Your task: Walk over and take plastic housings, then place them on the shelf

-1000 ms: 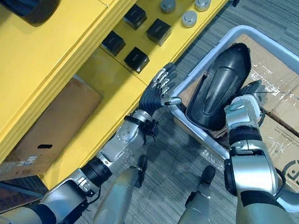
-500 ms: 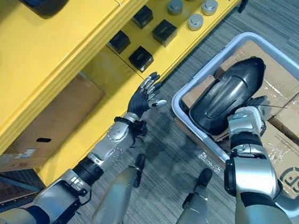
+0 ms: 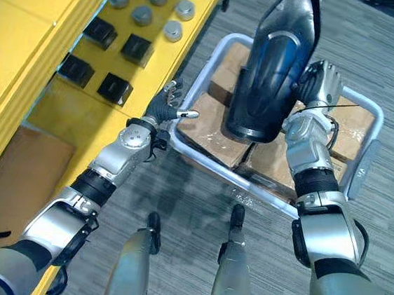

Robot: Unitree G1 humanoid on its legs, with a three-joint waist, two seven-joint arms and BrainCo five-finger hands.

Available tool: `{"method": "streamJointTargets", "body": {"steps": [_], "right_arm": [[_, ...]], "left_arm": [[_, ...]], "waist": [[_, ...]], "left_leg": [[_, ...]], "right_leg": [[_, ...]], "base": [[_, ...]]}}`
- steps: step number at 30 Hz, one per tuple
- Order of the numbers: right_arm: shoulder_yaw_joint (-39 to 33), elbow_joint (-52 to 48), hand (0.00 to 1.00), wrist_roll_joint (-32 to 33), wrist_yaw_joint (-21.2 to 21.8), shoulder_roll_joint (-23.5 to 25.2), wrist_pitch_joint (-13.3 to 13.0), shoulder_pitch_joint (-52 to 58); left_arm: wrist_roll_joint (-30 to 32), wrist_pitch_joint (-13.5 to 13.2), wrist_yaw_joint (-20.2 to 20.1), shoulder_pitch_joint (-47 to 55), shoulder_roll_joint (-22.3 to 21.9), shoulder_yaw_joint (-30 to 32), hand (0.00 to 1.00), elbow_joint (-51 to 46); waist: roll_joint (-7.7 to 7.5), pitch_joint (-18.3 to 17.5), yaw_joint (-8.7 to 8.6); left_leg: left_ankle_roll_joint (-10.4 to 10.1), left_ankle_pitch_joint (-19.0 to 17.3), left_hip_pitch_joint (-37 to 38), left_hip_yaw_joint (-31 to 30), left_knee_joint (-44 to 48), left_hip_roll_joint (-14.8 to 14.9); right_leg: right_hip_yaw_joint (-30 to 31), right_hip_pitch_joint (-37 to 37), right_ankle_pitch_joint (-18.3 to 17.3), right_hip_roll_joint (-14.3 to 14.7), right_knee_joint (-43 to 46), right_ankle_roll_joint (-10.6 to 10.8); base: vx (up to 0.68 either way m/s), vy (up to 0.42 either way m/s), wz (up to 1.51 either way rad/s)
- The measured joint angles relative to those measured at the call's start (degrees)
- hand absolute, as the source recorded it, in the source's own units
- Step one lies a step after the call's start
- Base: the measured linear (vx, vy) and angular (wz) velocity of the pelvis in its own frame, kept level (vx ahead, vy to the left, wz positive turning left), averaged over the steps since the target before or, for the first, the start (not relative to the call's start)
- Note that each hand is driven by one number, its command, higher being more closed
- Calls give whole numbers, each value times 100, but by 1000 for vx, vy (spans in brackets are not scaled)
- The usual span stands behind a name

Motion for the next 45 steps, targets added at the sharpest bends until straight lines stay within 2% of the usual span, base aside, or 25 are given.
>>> {"method": "streamJointTargets", "body": {"steps": [5, 7, 11, 14, 19, 21, 30, 32, 34, 39, 40, 45], "right_arm": [[120, -33, 100, -239, 6, -46, -431, 1], [301, -49, 100, -336, 24, -42, -632, 2], [507, -219, 100, -339, 48, -36, -862, 1], [551, -237, 100, -336, 49, -17, -954, 1], [554, -235, 100, -337, 31, 87, -977, 1], [565, -234, 100, -337, 1, 192, -979, 0], [781, -219, 100, -330, -175, 558, -973, 0], [784, -189, 100, -329, -177, 644, -968, -4], [829, -86, 100, -324, -182, 742, -946, -14], [907, 281, 100, -309, -307, 813, -800, -38], [909, 345, 100, -292, -322, 828, -786, -38], [930, 465, 100, 24, -508, 840, -793, -39]], "left_arm": [[-23, 189, 118, -311, 3, -20, 0, 202], [-139, 241, 175, -422, 5, -20, 0, 361], [-627, 283, 231, -537, -1, -16, 0, 449], [-1448, 318, 295, -538, -42, -21, 0, 574], [-2053, 355, 605, -559, -209, -18, 0, 703], [-2097, 436, 680, -593, -279, -21, 0, 825], [-2191, 415, 650, -598, -533, -73, 0, 1001], [-2314, 359, 627, -598, -666, -100, 0, 1002], [-2363, 135, 598, -598, -731, -298, 0, 1004], [-2561, -418, 405, -579, -901, -316, 0, 1082], [-2585, -554, 396, -580, -896, -346, 100, 1069], [-2593, -864, 406, -577, -903, -487, 100, 949]], "waist": [[-3, -1, -81], [-4, -2, -155], [-14, -8, -155], [-14, -8, -169], [-14, -8, -163], [-14, -8, -163], [-14, -8, -139], [-13, -8, -131], [-13, -8, -114], [-11, -9, -109], [-10, -9, -109], [-8, -11, -97]], "left_leg": [[-15, -2, 133, 77, -60, 54], [-36, -16, 225, 80, -77, 54], [-38, -18, 229, 125, -91, 54], [-38, -18, 215, 136, -88, 54], [-38, -18, 194, 118, -89, 51], [-38, -18, 187, 107, -89, 48], [-38, -15, 168, 67, -95, 29], [-38, -13, 169, 62, -98, 23], [-38, -12, 174, 54, -102, 20], [-38, -10, 193, 0, -123, -4], [-38, -10, 193, -11, -125, -7], [-41, 28, 214, -26, -183, -35]], "right_leg": [[78, 68, 51, 54, -57, -18], [74, 185, 61, 56, -120, -13], [102, 203, 146, 63, -255, -23], [108, 202, 166, 64, -287, -22], [97, 202, 168, 64, -294, -23], [90, 202, 168, 64, -295, -23], [70, 207, 168, 54, -296, -23], [66, 211, 168, 50, -296, -23], [60, 221, 168, 47, -296, -23], [-8, 304, 169, 32, -350, -21], [-26, 320, 170, 30, -368, -20], [-50, 332, 170, 15, -387, -20]], "base": [[27, 20, -10], [31, 44, 1], [-8, 32, -6], [-10, 19, -2], [0, 0, 0], [0, 0, 0], [-2, 8, 1], [-4, 17, 1], [-3, 16, 2], [-9, 29, 6], [-1, 29, 5], [6, 18, 2]]}}
